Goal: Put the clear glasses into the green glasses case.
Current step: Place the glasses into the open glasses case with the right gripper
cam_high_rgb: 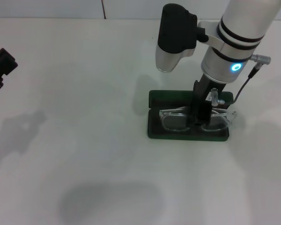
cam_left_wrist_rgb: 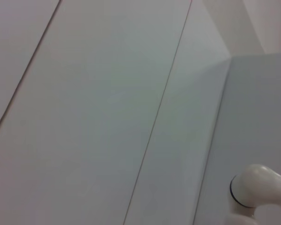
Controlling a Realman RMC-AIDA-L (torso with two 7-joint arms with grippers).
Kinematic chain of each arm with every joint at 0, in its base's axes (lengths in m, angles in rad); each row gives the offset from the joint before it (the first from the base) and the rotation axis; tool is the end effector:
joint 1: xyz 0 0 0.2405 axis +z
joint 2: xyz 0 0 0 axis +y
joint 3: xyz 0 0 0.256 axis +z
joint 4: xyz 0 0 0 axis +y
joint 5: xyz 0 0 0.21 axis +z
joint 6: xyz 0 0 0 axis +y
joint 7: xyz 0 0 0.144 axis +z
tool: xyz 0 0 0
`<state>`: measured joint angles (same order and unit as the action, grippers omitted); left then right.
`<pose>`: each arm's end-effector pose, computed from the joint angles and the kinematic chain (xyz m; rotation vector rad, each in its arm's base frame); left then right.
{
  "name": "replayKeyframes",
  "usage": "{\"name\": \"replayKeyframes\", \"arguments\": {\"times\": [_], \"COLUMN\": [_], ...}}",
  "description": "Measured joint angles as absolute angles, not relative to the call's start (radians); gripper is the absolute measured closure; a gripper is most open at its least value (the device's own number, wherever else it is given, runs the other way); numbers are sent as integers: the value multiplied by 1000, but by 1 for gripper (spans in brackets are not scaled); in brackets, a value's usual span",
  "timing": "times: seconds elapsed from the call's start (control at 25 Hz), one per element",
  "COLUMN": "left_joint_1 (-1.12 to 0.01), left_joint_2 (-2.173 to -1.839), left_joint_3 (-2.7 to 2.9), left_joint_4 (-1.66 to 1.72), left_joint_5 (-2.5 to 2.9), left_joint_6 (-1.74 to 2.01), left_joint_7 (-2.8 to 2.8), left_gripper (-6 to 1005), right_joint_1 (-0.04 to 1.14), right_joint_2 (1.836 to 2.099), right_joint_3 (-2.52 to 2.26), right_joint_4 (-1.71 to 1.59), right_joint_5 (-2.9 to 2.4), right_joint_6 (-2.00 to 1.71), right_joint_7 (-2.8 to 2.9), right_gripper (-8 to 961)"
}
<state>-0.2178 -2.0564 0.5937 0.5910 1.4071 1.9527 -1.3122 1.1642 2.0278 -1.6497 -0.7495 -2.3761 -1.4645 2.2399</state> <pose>-0.2925 0.2369 0.0780 -2.1857 -0.5534 -1.4811 0.0919 0.3899 -0.0705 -2.9669 0.1819 -0.8919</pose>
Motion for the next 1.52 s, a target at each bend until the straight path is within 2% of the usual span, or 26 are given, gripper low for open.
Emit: {"name": "replayKeyframes", "arguments": {"times": [1.52], "left_joint_1": [-213], "left_joint_2": [-2060], "left_joint_3": [594], "left_joint_4": [580], "left_joint_5": [1422], "left_joint_6": [1953], "left_joint_7": [-1299], "left_gripper": [867], "right_joint_1": [1166], "right_joint_2": [2028], "right_joint_3": [-1670], "right_joint_4": [-749], "right_joint_5": [-2357], "right_joint_6": [-1474], "right_joint_7": [2249], "right_gripper": [819]}}
